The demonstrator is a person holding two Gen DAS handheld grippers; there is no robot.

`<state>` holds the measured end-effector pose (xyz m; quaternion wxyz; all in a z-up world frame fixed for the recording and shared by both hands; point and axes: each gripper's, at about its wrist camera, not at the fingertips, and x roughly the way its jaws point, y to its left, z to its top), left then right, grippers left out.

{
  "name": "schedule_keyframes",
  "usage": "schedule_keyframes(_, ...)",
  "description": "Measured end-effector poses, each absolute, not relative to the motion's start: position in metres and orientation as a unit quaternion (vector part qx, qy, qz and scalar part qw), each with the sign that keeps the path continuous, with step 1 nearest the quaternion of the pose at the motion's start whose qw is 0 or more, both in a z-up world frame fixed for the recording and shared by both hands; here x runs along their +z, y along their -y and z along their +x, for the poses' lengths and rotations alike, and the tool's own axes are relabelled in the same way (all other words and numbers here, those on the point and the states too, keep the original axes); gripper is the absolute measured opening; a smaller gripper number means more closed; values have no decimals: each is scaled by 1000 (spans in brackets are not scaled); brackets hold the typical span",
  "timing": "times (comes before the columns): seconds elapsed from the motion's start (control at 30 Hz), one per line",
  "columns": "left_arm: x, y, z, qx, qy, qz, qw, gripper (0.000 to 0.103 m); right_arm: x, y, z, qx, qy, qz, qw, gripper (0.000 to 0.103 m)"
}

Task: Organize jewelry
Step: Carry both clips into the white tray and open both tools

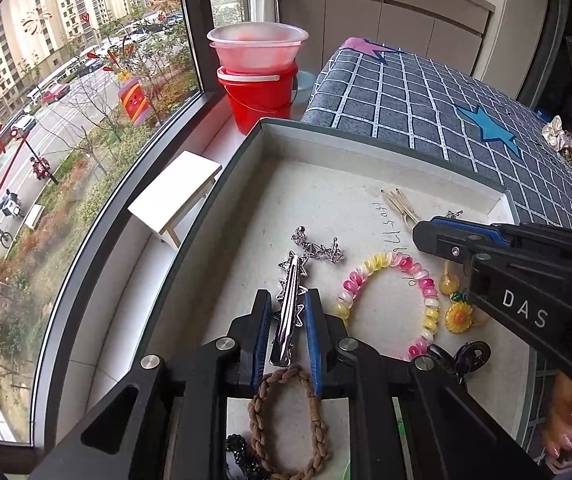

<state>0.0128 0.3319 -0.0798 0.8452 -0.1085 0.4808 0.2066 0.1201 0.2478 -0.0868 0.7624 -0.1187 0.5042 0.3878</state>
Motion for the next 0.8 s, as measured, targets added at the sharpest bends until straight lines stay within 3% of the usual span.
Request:
schedule_keyframes(0.1,-78,-331,12,207,-480,-107,846,25,-83,-246,122,390,-503,-111,763,12)
schedule_keyframes(0.13,-77,-330,12,208,-479,-107,846,25,-81,-244,121,390,-502,-109,764,17)
schedule_keyframes(0.23,-75,-330,11,209,-477,-105,847,25,-75,-239,119,391,-495,-104,769,49)
schedule_keyframes(0.27,-74,-329,11,209,-477,-104,848,25,-73,-237,117,391,-492,-102,771,52)
schedule_keyframes(0.8,-72,-321,4,211,-482,-91,846,25,-56,-205,110,367,-502,-82,779,57)
